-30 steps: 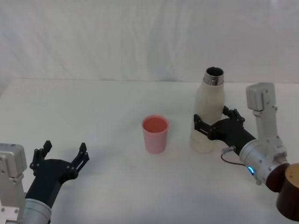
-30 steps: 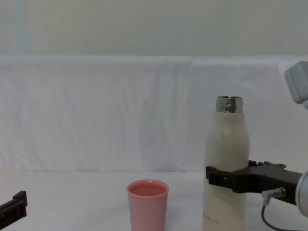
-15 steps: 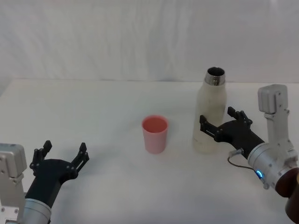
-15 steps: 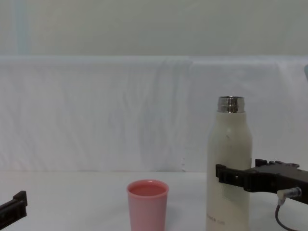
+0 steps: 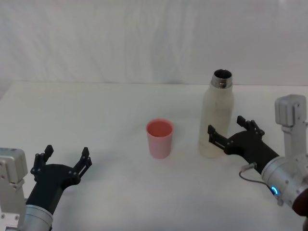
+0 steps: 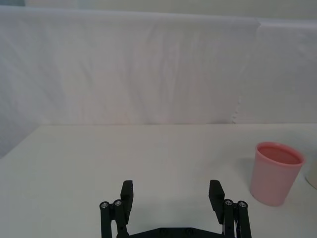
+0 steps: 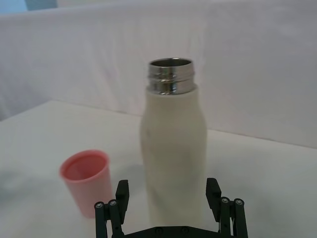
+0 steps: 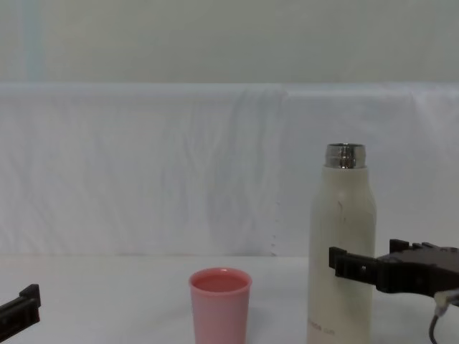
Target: Grasp the thermos with one hand and pour water into the cup lid.
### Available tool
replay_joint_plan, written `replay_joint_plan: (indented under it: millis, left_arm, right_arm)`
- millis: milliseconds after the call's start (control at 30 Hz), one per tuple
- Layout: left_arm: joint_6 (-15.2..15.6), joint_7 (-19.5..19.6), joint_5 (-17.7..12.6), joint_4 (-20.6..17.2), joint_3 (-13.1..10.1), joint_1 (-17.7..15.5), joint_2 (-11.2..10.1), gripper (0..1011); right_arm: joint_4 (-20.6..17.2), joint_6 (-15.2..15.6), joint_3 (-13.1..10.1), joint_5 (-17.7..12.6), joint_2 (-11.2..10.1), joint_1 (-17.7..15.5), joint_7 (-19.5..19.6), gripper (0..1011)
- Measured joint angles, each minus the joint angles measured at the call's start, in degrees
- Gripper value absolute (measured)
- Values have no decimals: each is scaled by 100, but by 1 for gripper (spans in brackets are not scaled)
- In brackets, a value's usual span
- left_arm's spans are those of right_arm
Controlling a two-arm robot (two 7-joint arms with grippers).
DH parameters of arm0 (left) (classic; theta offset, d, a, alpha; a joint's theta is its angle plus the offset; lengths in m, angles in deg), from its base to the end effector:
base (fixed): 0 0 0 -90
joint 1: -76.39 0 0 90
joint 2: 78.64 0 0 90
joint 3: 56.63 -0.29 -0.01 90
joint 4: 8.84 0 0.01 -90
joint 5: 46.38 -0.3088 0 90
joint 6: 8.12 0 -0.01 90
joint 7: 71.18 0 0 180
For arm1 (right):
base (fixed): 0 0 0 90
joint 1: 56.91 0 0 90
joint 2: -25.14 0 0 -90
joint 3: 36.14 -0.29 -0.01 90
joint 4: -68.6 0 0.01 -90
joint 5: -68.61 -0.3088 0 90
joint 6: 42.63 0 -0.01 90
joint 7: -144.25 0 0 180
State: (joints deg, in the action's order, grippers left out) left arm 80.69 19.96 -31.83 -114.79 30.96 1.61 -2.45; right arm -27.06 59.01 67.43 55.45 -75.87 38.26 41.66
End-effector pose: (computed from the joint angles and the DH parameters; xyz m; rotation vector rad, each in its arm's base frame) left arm 0.2529 0.0376 -0.2853 -0.0379 0.0142 1.4461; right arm 0.3429 0.0244 -0.2504 -0.0335 0.0614 -1.0940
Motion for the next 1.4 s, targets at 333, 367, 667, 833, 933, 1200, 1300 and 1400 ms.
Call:
replay_joint_plan:
  millis: [333, 367, 667, 833, 933, 1200, 1300, 1400]
  left_arm:
    - [0, 0, 0, 0, 0, 0, 0, 1001]
    - [0, 0, 0, 0, 0, 0, 0, 1001]
    - [0, 0, 0, 0, 0, 0, 0, 1001]
    - [0, 0, 0, 0, 0, 0, 0, 1001]
    - [0, 0, 0, 0, 0, 0, 0, 1001]
    - [0, 0, 0, 0, 0, 0, 0, 1001]
    - [0, 0, 0, 0, 0, 0, 0, 1001]
    - [0, 0, 0, 0, 0, 0, 0, 1001]
  right_arm:
    - [-314, -341, 201, -9, -240, -425, -168, 1003]
    - [-314, -367, 219, -5, -248, -440, -176, 1003]
    - [-69, -570, 372, 33, -241, -462, -201, 1003]
    - [35, -631, 397, 27, -206, -442, -201, 1003]
    - [68, -650, 403, 14, -193, -433, -201, 1003]
    - [110, -668, 408, -13, -179, -422, -204, 1003]
    - [106, -667, 407, -12, -180, -423, -204, 1003]
    - [102, -665, 406, -11, -181, -424, -204, 1003]
